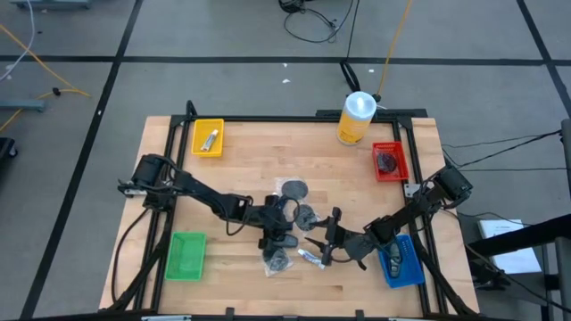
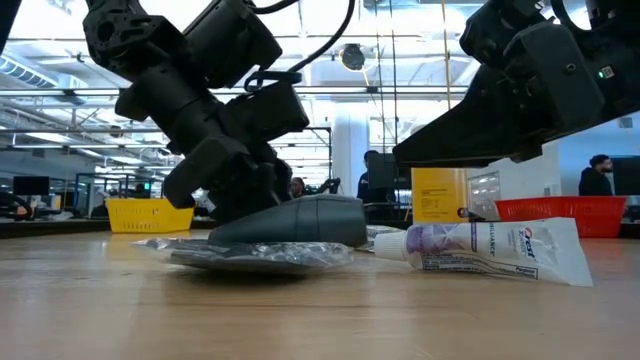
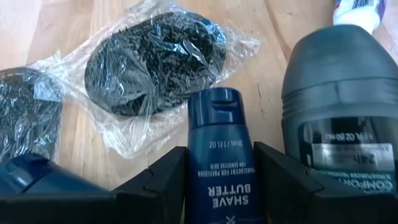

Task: Pick & Place Travel size toiletries
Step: Put the dark blue shave cream into the green bin

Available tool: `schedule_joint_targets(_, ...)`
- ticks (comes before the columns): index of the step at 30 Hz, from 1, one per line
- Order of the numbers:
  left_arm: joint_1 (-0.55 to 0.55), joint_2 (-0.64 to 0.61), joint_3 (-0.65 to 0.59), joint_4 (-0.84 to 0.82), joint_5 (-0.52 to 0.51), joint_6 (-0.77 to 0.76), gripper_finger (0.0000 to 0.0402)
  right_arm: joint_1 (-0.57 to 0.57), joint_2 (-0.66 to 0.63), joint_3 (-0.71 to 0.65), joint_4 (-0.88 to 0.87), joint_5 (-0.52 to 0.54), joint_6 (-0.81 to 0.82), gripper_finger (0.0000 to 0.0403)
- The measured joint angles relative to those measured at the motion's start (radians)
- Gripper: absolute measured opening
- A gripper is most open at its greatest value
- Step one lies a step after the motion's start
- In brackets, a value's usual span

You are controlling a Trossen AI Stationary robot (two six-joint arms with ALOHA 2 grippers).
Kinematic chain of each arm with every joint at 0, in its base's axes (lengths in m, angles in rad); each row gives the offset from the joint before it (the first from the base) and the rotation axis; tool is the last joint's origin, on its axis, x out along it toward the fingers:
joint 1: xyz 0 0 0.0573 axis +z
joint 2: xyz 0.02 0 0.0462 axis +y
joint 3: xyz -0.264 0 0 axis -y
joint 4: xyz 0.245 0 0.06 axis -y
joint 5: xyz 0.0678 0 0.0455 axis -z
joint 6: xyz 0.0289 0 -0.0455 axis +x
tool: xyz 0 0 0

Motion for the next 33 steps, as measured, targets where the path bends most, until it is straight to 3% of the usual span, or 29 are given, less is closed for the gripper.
schedule_joint_targets(4,0.001,0.003,0.000,0.030,0.000,-0.002,0.0173,0.000,0.000,0.000,0.000,0.000,0.000,0.0212)
schedule_joint_targets(12,0.001,-0.007,-0.002,0.040,-0.004,0.014,0.0102,0.000,0.000,0.000,0.001,0.000,-0.005,0.0212)
schedule_joint_targets(16,0.001,-0.042,-0.004,0.008,-0.026,0.015,0.0090,0.000,0.000,0.000,0.000,0.000,-0.006,0.0212)
schedule_joint_targets(26,-0.022,-0.304,-0.003,-0.200,-0.083,-0.053,0.0088,0.000,0.000,0.000,0.000,0.000,-0.004,0.0212)
schedule_joint_targets(33,-0.111,-0.548,-0.002,-0.500,-0.031,-0.283,0.0088,0.000,0.000,0.000,0.001,0.000,0.007,0.0212)
